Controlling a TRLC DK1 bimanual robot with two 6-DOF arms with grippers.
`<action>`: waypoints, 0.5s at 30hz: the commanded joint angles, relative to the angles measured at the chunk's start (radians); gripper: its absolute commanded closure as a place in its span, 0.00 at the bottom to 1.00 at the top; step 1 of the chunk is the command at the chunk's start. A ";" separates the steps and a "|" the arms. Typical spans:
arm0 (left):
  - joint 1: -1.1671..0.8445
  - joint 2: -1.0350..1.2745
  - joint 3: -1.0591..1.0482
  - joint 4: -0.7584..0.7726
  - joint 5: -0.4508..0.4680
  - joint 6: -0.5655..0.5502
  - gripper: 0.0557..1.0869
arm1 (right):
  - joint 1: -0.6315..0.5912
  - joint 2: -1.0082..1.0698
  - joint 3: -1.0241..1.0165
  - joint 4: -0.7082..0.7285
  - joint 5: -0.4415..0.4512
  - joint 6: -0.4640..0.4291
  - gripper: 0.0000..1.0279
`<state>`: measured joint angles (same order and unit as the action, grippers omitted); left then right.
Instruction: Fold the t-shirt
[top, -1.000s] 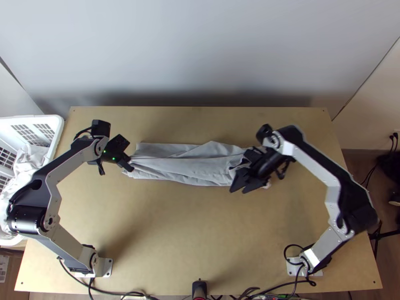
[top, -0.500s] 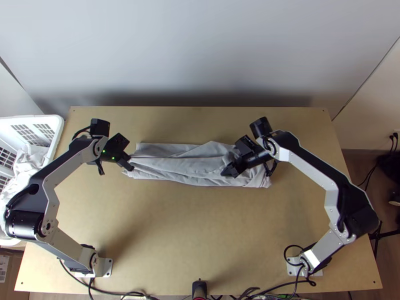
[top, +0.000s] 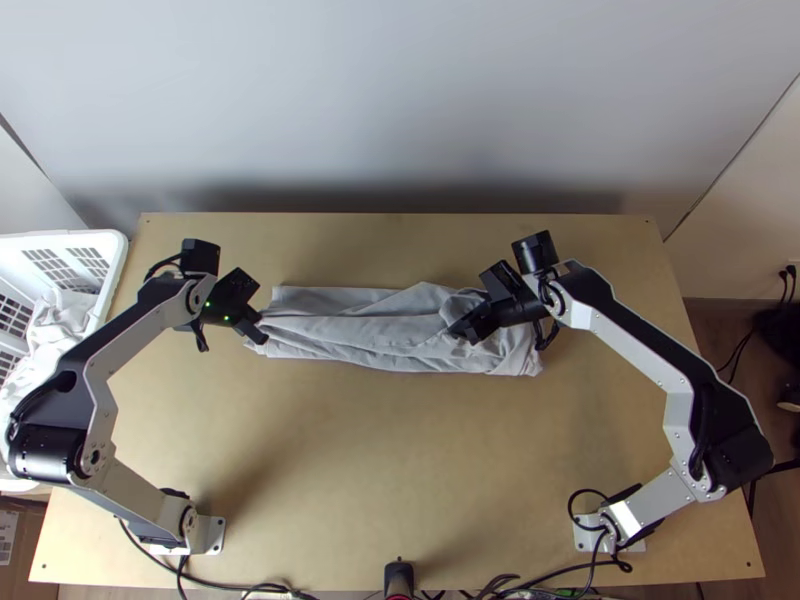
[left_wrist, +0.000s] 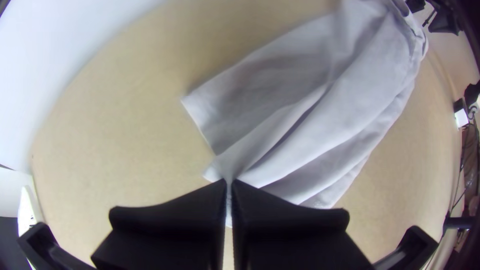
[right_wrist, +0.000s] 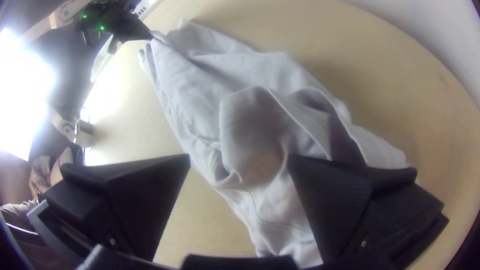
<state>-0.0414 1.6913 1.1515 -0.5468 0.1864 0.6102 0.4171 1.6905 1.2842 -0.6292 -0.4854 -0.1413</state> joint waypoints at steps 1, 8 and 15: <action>0.008 -0.007 -0.001 -0.001 0.001 0.003 0.97 | -0.003 0.011 0.044 -0.106 0.011 0.049 0.44; 0.009 -0.012 -0.010 -0.004 0.001 0.003 0.97 | 0.003 0.044 0.053 -0.110 -0.005 0.075 0.80; 0.014 -0.027 -0.018 -0.005 0.001 0.005 0.97 | 0.000 0.098 0.098 -0.179 -0.015 0.095 0.25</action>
<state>-0.0299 1.6768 1.1412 -0.5510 0.1875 0.6140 0.4187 1.7409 1.3445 -0.7475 -0.4934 -0.0628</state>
